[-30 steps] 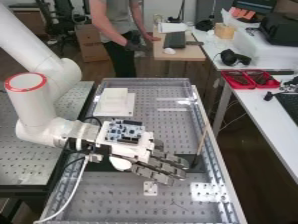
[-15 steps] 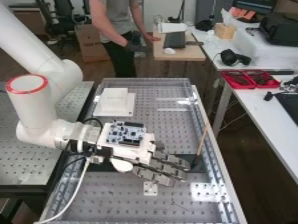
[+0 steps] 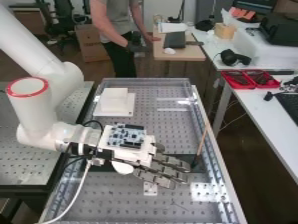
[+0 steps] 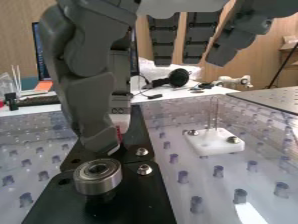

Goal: Grab the pcb board and place it in the clear container

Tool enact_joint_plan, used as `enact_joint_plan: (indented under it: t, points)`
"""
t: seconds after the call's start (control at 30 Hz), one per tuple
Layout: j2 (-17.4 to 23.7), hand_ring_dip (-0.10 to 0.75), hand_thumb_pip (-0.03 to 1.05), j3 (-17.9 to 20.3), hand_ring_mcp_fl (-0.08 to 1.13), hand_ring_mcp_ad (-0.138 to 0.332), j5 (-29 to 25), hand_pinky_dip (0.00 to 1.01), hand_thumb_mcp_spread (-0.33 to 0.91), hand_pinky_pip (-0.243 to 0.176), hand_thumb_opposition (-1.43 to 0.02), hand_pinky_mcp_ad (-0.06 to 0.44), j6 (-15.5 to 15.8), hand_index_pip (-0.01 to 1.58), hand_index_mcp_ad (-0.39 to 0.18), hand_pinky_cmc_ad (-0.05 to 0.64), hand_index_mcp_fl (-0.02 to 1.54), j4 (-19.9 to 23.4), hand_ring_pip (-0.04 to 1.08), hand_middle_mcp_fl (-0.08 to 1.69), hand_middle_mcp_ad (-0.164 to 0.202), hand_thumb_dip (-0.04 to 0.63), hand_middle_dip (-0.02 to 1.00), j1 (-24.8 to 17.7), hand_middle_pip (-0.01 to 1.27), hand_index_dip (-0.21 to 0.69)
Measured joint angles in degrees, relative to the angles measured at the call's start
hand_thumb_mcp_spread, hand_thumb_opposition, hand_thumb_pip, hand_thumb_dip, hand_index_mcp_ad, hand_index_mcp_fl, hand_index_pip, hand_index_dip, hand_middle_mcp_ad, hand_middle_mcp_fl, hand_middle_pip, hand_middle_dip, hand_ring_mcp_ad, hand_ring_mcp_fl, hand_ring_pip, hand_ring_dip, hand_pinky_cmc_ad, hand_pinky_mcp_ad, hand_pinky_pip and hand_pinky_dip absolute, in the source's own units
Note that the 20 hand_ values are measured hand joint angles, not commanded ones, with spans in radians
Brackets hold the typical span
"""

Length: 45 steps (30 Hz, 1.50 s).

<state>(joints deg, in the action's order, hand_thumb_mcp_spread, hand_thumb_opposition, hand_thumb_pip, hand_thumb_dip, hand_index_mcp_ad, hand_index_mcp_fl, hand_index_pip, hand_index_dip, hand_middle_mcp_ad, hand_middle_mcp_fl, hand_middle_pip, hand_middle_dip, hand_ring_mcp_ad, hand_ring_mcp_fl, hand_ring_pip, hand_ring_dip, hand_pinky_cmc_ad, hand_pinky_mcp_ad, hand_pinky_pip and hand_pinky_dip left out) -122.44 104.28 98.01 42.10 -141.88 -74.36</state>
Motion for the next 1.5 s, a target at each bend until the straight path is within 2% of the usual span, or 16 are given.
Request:
enact_joint_plan:
  t: [0.1, 0.67, 0.9, 1.07, 1.27, 1.5]
  points:
    - [0.0, 0.082, 0.45, 0.0, 0.03, 0.126, 0.1, 0.19, 0.73, -0.063, -0.84, 0.119, -0.2, 1.44, -0.216, 0.33, 0.44, 0.3, 0.09, 0.0, 0.084, 0.251, 0.17, 0.0, 0.14, 0.106]
    - [0.8, 0.082, 0.43, 0.3, 0.05, 0.129, -0.4, 0.19, 0.73, -0.063, -0.85, 0.122, -2.4, 1.38, -0.22, 0.332, 0.52, 1.6, 0.09, 0.03, 0.08, 0.248, 0.17, -0.3, 0.14, 0.106]
    - [4.1, 0.082, 0.43, 1.7, 0.05, 0.131, -1.5, 0.2, 0.74, -0.059, -0.86, 0.119, -4.0, 1.38, -0.22, 0.332, 0.53, 3.2, 0.09, 0.06, 0.08, 0.248, 0.17, -0.3, 0.14, 0.106]
    - [7.9, 0.082, 0.42, 3.7, 0.05, 0.134, -1.4, 0.2, 0.73, -0.059, -0.87, 0.122, -5.5, 1.36, -0.216, 0.328, 0.55, 5.1, 0.09, 0.06, 0.08, 0.248, 0.17, -1.2, 0.14, 0.106]
    - [12.8, 0.082, 0.43, 6.3, 0.05, 0.138, 0.7, 0.2, 0.73, -0.059, -0.87, 0.124, -9.4, 1.36, -0.22, 0.332, 0.57, 8.3, 0.09, 0.06, 0.082, 0.248, 0.17, -5.5, 0.14, 0.106]
    - [14.2, 0.082, 0.43, 6.6, 0.05, 0.145, 3.6, 0.2, 0.74, -0.059, -0.88, 0.122, -13.1, 1.34, -0.22, 0.332, 0.58, 10.5, 0.09, 0.05, 0.082, 0.248, 0.17, -10.8, 0.14, 0.106]
